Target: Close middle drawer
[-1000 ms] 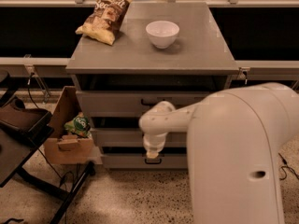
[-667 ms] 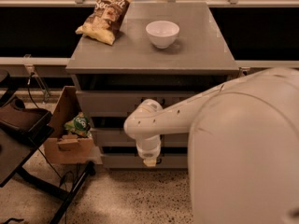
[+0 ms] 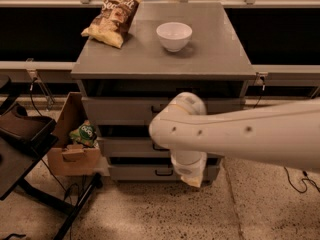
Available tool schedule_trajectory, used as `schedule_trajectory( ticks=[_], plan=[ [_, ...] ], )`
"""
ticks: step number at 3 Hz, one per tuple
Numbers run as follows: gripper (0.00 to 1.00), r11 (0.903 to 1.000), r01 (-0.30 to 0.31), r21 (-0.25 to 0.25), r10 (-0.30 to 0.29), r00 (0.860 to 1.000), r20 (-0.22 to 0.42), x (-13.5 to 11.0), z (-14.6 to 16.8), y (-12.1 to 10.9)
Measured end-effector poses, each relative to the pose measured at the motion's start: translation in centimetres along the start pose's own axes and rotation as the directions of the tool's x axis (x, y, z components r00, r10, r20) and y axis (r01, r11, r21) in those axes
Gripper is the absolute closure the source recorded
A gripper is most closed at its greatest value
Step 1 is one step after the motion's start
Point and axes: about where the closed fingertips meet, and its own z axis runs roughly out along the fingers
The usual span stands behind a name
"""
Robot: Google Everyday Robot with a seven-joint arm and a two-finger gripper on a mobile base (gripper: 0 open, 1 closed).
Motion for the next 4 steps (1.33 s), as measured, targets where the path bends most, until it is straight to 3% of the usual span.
schedule_trajectory(
  ticks=[1,2,4],
  plan=[
    [0.97,0.9393,-0.339,0.053,0.338,0.941,0.034,8.57,-3.31,-3.19],
    [0.73,0.9467,-0.318,0.054,0.316,0.948,0.031,8.07,-3.27,-2.92],
    [0.19,0.9468,-0.317,0.054,0.316,0.948,0.031,8.07,-3.27,-2.91]
  ],
)
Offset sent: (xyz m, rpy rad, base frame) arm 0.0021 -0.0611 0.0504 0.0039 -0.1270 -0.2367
